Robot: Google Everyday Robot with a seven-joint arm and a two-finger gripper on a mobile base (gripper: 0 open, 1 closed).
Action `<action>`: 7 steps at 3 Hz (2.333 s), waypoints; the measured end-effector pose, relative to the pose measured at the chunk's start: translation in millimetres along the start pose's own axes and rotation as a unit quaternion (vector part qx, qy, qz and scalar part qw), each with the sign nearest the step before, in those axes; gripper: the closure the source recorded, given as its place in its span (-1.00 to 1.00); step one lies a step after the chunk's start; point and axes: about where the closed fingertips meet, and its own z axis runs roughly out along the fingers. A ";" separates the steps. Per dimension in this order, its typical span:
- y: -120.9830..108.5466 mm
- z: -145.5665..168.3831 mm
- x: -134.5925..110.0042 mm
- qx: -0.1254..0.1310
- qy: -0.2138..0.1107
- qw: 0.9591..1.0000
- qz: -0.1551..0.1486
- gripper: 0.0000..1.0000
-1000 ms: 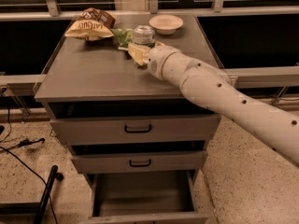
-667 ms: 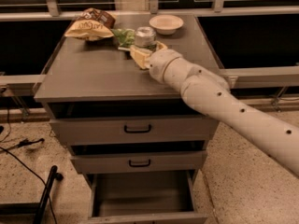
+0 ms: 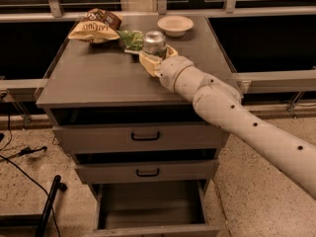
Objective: Pick 7up can from bottom drawer and place on counter
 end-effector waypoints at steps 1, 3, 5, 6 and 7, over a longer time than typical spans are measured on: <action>-10.4 -5.0 8.6 0.011 0.020 1.000 0.010 1.00; -16.7 -7.3 22.2 0.015 0.033 0.999 0.019 1.00; -15.8 -5.8 27.7 0.011 0.028 0.999 0.026 0.67; -15.8 -5.8 27.7 0.011 0.028 0.999 0.026 0.05; -15.8 -5.8 27.7 0.011 0.028 0.999 0.026 -0.42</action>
Offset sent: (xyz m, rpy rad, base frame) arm 0.0066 -0.0223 -0.0199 -0.0166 0.0998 -0.0565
